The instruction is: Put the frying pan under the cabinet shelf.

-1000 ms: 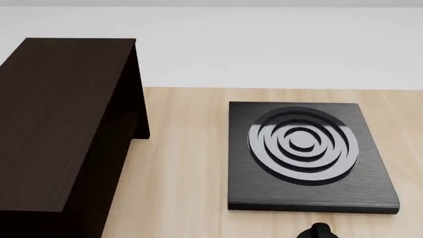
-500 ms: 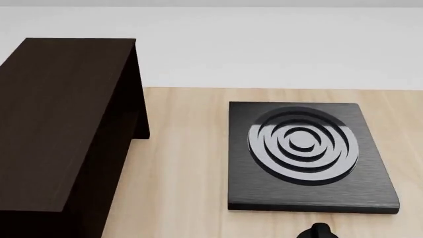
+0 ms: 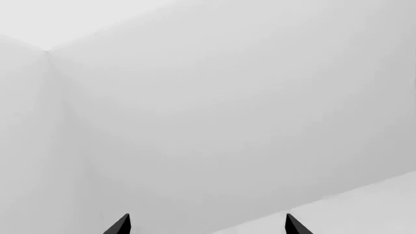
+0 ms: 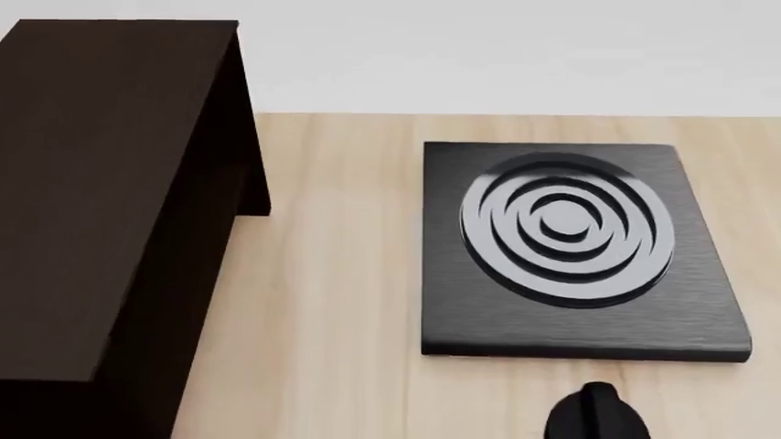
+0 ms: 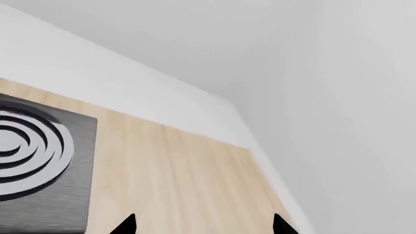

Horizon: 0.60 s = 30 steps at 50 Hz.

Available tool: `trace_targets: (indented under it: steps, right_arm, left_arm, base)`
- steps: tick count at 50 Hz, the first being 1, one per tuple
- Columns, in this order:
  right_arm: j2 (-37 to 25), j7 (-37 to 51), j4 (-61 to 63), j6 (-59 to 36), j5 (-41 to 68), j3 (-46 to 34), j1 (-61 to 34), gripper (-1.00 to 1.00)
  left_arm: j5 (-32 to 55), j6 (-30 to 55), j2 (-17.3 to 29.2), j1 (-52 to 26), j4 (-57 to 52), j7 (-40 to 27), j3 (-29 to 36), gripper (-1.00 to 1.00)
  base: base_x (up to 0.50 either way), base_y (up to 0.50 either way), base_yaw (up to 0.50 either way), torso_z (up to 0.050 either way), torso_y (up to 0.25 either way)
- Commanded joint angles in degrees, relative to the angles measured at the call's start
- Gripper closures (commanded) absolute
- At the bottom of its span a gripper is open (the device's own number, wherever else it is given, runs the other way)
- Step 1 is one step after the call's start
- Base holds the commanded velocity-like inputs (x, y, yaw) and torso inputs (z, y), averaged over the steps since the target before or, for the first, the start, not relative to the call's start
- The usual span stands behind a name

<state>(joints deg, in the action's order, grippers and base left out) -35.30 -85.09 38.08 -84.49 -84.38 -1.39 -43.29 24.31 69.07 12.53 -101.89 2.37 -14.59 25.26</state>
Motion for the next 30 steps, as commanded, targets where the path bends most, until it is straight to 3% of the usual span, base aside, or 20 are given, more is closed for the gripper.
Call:
trace_targets:
  steps: [1,16,30]
  right_arm:
    - [0.6,-0.4,0.7,0.7,-0.3,1.4,1.2,-1.00]
    - [0.6,-2.5,2.7,0.6,-1.9,4.5,3.8,-1.00]
    - [-1.1,-4.5,6.6,-1.1,-2.5,9.3,10.0,-1.00]
  left_arm:
    - [0.3,0.8,0.0,-0.7,-0.5,-0.4,0.0,-1.00]
    - [1.0,1.8,-0.1,-1.5,-1.3,-0.7,-0.3,-1.00]
    - [1.6,0.7,-0.3,-1.5,-0.6,-0.8,-1.4,-1.00]
  base:
    - [0.00,0.00,0.00,0.015,-0.207]
    - [0.00,0.00,0.00,0.015,-0.205]
    - [0.00,0.00,0.00,0.001,-0.002]
